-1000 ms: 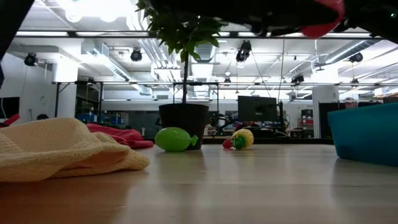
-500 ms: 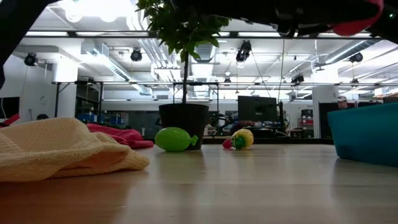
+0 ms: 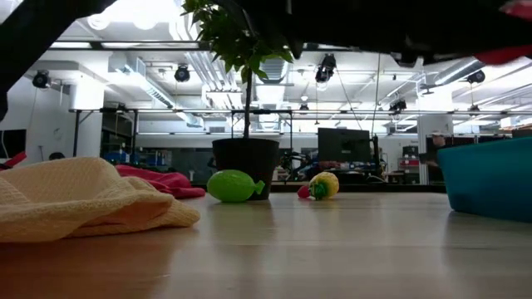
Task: Pick and placing Produce into tupperware
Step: Put the tomato into the bin
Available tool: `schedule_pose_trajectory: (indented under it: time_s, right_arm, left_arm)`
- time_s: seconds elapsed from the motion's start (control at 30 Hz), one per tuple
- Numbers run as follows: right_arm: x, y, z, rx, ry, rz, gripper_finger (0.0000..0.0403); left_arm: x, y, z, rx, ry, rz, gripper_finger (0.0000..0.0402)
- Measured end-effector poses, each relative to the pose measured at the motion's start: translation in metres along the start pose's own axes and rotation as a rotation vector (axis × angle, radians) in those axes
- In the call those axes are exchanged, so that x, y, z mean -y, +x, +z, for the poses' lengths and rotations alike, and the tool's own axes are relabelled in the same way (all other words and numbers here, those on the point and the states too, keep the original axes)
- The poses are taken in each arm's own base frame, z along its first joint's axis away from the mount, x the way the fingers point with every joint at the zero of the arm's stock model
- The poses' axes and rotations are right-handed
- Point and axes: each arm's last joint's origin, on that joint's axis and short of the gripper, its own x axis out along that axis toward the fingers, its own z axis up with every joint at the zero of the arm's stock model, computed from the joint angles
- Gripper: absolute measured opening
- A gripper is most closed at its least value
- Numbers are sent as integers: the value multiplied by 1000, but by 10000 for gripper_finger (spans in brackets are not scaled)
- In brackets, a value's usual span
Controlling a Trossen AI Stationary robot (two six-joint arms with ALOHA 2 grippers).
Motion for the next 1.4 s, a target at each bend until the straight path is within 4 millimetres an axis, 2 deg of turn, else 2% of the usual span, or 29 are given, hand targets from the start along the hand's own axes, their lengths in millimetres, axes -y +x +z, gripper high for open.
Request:
schedule_pose_trajectory:
  time_s: [0.2,0.43,1.0,1.4]
  right_arm:
    - [0,0,0,0,1,0,9]
    - [0,0,0,0,1,1,9]
    - [0,0,0,-1,2,2,9]
    - [0,0,0,-1,2,2,9]
  left_arm:
    - [3,12,-17,-27,-6,-8,242]
    - [1,12,-26,-47,-34,-6,242]
    - [3,12,-30,-61,-39,-9,242]
    - [2,11,-33,-69,-42,-7,262]
